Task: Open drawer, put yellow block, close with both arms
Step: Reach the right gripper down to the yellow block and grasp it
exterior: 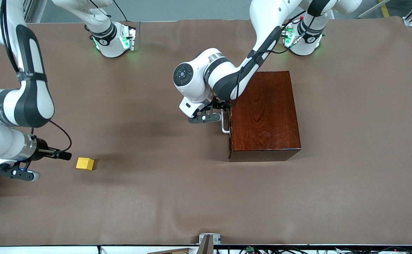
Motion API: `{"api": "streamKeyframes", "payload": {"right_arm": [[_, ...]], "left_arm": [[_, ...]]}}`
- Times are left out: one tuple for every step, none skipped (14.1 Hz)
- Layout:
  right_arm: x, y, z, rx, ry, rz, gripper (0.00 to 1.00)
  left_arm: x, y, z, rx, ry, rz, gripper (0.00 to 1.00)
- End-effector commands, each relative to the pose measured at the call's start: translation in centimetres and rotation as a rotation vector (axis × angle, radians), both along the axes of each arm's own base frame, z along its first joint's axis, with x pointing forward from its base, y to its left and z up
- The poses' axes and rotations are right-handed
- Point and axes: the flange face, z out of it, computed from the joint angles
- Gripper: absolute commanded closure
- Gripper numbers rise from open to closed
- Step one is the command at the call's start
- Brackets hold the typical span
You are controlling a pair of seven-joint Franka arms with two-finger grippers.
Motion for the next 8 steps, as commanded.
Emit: {"api": "streamKeyframes", "payload": {"right_arm": [[0.0,0.3,-2.2,0.004,-0.025,0.011,0.0],[0.0,0.2,-2.7,0.003,-0.042,0.011,0.0],[0.1,-0.2,-3.4,0.003,-0.043,0.006,0.0],[0.5,-0.1,-5.0,0.005,-0.037,0.012,0.0],[0.8,0.1,-6.4,0.007,-0.05,0.027,0.0],[1.2,0.2,-8.0,0.008,-0.064,0.044,0.0],[1.5,0.5,-9.8,0.008,-0.074,0.063,0.0],[1.6,0.4,-11.0,0.007,-0.083,0.08,0.0]], "left_arm": [[0.1,-0.1,-0.9,0.024,-0.006,-0.015,0.0],[0.0,-0.3,-0.8,0.019,-0.008,-0.015,0.0],[0.0,-0.3,-0.8,0.017,-0.01,-0.015,0.0],[0.0,-0.4,-0.8,0.013,-0.013,-0.016,0.0],[0.1,-0.6,-0.6,0.001,-0.022,-0.016,0.0],[0.0,-0.8,-0.3,-0.01,-0.028,-0.015,0.0],[0.1,-0.9,-0.3,-0.016,-0.031,-0.013,0.0],[-0.1,-1.2,-0.1,-0.026,-0.037,-0.008,0.0]]}}
